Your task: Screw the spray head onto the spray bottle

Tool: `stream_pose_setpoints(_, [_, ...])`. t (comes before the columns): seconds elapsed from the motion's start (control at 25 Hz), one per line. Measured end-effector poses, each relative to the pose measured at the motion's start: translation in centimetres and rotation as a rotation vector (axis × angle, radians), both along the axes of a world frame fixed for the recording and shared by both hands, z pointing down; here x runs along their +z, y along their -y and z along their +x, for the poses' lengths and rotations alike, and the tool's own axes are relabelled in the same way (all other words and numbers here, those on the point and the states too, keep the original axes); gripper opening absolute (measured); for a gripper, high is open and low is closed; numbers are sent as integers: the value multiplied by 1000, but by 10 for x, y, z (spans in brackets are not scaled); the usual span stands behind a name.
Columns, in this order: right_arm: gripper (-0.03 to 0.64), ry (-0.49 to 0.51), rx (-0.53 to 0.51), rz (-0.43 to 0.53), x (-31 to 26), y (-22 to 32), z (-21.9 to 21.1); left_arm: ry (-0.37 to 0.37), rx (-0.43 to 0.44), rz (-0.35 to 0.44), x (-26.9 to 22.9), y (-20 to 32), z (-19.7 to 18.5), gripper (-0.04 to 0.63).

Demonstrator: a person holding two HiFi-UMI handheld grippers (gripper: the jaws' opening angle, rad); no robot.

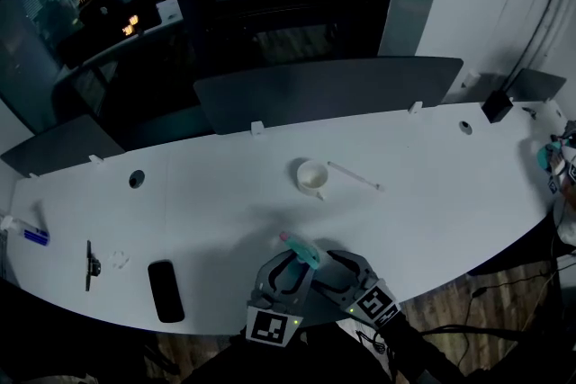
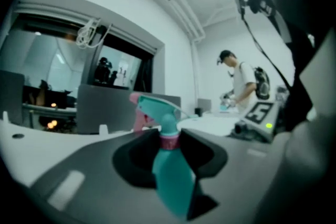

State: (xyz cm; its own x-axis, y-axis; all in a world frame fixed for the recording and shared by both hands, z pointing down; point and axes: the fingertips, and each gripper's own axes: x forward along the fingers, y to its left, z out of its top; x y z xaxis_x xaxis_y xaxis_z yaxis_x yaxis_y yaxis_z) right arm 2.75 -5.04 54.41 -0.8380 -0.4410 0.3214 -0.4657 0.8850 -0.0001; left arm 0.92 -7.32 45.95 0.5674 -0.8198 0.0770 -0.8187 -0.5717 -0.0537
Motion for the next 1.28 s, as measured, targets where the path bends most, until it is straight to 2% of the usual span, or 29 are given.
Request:
stream_pose_setpoints(0.12, [298,-60,157,60,-7,-2,-14,-46,-146,-30,-3,10,1,132])
stream_pose_setpoints(0.2, [298,-83,235,109,-6,6,-19,-84,-200,-50,-3,14,2,132])
stream_pose_setpoints(0.28, [298,-75,263,119,-3,14,-20,-91,-205,-59,-2,15,2,133])
stream_pose_setpoints(0.4, [298,-57,251,95,1,21,-22,-94,-192,-45,-1,14,1,133])
stream_pose_setpoints(0.48, [298,-57,216,93,1,21,-22,-89,-175,-35,-2,13,1,133])
stream_pose_setpoints(0.56, [298,-52,139,92,1,20,-22,-68,-118,-24,-1,10,1,132])
stream_pose_setpoints(0.64, [298,-53,6,98,4,16,-21,-57,-25,-22,-1,5,2,132])
stream_pose_setpoints(0.8, [298,-82,-329,94,9,6,-16,-39,222,-32,-1,-8,7,133])
stream_pose_setpoints(0.92, [298,-92,-484,74,8,2,-14,-20,342,-50,1,-13,10,133])
stream_pose_setpoints(1.04, [298,-95,-473,54,7,3,-16,3,325,-38,1,-11,8,135])
stream_pose_setpoints(1.2, [298,-82,-350,33,9,2,-17,50,223,34,1,-13,9,143])
stream_pose_setpoints(1.28, [298,-60,-304,29,9,1,-16,41,195,30,2,-13,10,162])
